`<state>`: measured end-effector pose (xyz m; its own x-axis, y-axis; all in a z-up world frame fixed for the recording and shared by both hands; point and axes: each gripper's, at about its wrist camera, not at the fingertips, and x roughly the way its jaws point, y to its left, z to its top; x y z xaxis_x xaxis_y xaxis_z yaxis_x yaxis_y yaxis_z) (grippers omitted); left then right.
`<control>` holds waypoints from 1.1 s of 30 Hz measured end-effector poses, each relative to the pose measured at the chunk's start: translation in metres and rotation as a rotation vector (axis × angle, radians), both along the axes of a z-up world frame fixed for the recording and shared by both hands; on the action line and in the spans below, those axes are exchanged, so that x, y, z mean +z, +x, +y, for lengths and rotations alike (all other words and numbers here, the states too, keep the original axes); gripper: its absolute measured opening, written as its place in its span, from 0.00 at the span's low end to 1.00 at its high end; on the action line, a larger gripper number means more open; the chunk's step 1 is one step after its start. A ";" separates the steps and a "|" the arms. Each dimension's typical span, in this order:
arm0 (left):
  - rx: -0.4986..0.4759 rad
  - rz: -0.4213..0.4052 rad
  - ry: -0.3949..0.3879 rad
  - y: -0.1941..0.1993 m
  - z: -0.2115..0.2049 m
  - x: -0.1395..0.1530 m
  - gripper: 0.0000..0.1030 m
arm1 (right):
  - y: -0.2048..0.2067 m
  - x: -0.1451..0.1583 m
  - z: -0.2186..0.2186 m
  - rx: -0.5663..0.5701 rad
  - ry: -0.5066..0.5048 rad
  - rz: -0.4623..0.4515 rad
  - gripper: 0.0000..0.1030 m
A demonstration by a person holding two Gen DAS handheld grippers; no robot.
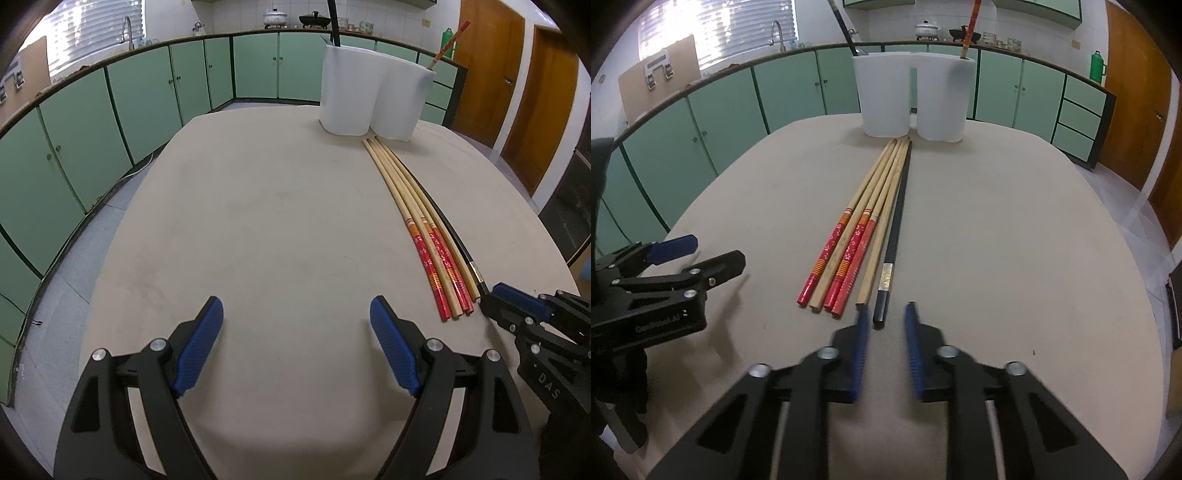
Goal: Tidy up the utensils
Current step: 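Grasp the black chopstick end with the right gripper and pull it free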
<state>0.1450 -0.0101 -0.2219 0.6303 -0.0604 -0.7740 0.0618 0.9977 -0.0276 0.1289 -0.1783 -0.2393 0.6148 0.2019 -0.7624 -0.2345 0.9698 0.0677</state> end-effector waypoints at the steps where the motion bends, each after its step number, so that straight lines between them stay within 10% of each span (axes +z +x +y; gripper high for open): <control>1: -0.003 0.001 -0.001 0.000 -0.001 0.000 0.77 | 0.000 0.000 -0.001 0.000 0.004 0.000 0.07; 33: -0.083 0.031 0.021 0.002 -0.061 -0.008 0.76 | -0.005 -0.002 -0.053 -0.117 0.057 -0.002 0.06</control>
